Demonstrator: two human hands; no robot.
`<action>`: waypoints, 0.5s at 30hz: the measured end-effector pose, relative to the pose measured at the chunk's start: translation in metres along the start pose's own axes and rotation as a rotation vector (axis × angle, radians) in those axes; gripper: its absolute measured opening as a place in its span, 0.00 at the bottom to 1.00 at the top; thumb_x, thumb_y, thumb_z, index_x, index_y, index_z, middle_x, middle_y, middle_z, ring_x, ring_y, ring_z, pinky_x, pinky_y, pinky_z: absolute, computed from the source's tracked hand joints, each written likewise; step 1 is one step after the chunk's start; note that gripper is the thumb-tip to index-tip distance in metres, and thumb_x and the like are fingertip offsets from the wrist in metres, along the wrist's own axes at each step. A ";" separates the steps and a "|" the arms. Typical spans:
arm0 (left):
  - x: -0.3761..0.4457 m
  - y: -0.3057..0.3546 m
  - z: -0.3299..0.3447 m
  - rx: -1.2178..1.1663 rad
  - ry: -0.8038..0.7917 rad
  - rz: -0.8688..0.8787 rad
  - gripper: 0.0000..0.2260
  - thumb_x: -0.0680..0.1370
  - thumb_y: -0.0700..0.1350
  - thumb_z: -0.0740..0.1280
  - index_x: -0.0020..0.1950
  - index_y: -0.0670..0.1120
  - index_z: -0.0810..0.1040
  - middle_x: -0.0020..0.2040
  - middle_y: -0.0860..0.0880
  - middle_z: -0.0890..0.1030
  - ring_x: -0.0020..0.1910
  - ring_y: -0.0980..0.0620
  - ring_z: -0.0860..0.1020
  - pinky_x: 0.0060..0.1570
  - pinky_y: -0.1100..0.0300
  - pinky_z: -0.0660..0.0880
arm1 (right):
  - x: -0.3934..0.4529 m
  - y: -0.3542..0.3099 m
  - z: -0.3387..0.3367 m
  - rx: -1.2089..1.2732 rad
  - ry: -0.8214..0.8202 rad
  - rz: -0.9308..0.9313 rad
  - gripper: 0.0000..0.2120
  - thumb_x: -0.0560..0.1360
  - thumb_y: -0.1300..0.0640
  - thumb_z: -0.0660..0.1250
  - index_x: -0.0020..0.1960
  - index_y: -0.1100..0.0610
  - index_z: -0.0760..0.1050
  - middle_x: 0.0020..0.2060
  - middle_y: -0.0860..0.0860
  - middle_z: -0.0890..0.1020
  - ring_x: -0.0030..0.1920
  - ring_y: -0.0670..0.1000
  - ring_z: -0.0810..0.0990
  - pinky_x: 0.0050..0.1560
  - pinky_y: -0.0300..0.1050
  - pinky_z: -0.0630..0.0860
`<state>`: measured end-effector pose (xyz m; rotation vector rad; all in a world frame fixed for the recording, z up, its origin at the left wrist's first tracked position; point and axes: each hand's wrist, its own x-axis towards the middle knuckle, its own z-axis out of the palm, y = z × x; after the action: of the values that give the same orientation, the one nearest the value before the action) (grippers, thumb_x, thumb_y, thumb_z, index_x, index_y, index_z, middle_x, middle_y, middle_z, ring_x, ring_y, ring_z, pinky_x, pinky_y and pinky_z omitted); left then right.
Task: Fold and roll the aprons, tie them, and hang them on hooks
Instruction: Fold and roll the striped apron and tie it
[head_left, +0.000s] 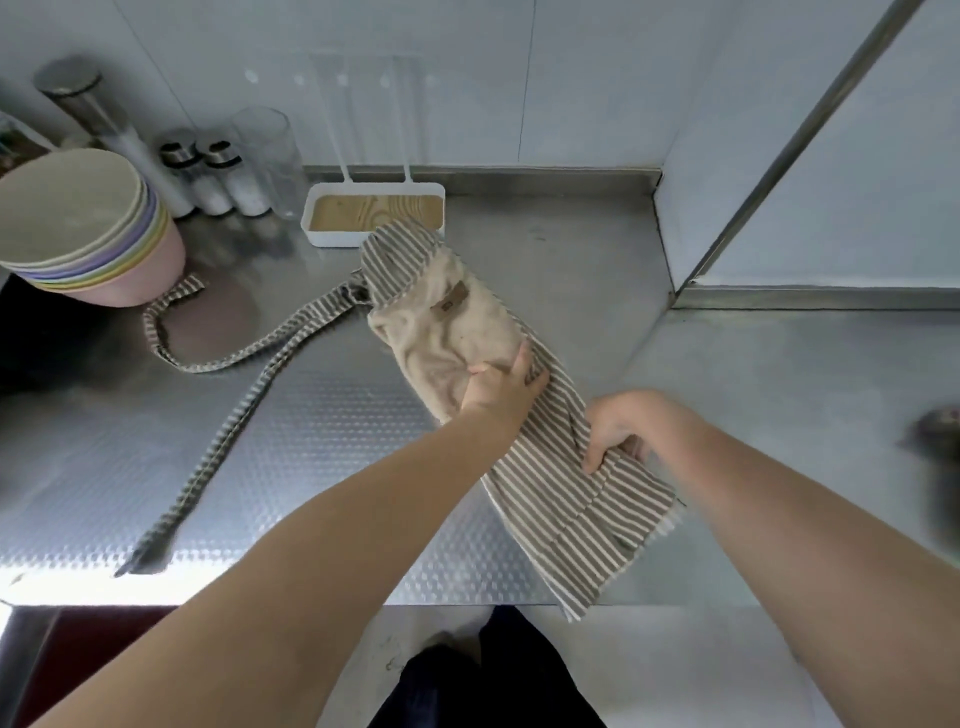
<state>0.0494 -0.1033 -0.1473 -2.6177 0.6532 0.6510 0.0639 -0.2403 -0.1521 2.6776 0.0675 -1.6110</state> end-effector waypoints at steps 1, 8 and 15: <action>0.001 0.006 -0.001 -0.002 0.016 0.018 0.30 0.81 0.37 0.52 0.77 0.52 0.40 0.76 0.42 0.35 0.71 0.36 0.61 0.63 0.50 0.69 | -0.001 0.006 0.007 0.035 -0.011 0.022 0.30 0.73 0.53 0.70 0.70 0.64 0.65 0.66 0.60 0.73 0.64 0.59 0.74 0.61 0.51 0.73; 0.020 0.015 -0.006 -0.151 0.171 0.079 0.33 0.79 0.36 0.57 0.77 0.55 0.42 0.76 0.44 0.36 0.75 0.38 0.44 0.71 0.45 0.60 | 0.006 0.028 0.036 0.578 -0.126 0.145 0.38 0.70 0.58 0.73 0.73 0.65 0.57 0.69 0.64 0.67 0.65 0.62 0.72 0.63 0.58 0.72; 0.018 0.010 -0.014 -0.828 0.104 -0.512 0.26 0.80 0.42 0.58 0.75 0.46 0.50 0.75 0.42 0.52 0.71 0.38 0.56 0.67 0.43 0.60 | 0.010 0.025 0.031 0.875 0.375 0.084 0.28 0.71 0.55 0.72 0.67 0.63 0.67 0.64 0.59 0.73 0.62 0.62 0.74 0.55 0.55 0.77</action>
<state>0.0631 -0.1239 -0.1470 -3.3728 -0.3736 0.7187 0.0422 -0.2659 -0.1758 3.4882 -0.9388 -1.2687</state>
